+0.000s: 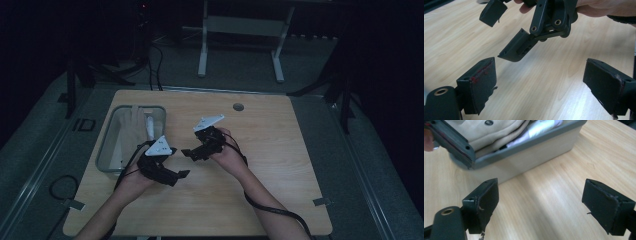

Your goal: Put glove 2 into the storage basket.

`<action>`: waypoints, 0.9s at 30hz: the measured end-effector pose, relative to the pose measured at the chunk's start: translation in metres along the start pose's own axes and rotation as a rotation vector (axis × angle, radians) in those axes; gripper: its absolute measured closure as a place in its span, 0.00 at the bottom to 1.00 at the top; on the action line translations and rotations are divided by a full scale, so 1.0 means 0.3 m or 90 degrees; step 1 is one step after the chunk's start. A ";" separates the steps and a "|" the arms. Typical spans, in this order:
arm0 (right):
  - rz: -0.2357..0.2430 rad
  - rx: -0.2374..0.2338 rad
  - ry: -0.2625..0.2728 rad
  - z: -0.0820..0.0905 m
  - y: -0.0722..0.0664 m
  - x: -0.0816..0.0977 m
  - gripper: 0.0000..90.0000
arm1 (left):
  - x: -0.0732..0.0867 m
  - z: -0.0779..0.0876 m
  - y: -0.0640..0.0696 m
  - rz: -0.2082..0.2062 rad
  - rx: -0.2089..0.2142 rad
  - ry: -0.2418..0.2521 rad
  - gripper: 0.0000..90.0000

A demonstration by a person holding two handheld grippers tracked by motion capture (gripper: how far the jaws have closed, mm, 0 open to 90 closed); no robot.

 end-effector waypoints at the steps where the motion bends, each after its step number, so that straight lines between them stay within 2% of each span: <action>1: 0.001 -0.004 0.001 0.008 0.000 0.012 0.15 | 0.001 -0.010 0.007 0.001 0.007 0.003 0.13; 8: 0.010 -0.006 0.003 0.056 0.002 0.103 0.15 | 0.016 -0.066 0.046 0.000 0.051 0.024 0.13; 14: 0.022 -0.013 0.005 0.088 0.003 0.181 0.15 | 0.044 -0.120 0.076 -0.010 0.085 0.017 0.13; 16: 0.020 -0.013 0.003 0.092 0.003 0.194 0.15 | 0.049 -0.130 0.081 -0.013 0.091 0.012 0.13; 20: 0.012 -0.010 -0.009 0.104 0.009 0.267 0.15 | 0.077 -0.175 0.106 -0.014 0.121 0.012 0.13; 27: 0.014 -0.011 -0.019 0.107 0.001 0.337 0.15 | 0.127 -0.240 0.138 -0.024 0.158 0.002 0.13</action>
Point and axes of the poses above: each handheld gripper's, and its own axes: z roughly backward along the jaws, x roughly out of its underside, y roughly to its right, the point moved 2 cm from there along -z, roughly forward along the jaws, and after that the axes turned 5 degrees about y, right-handed, at the moved point
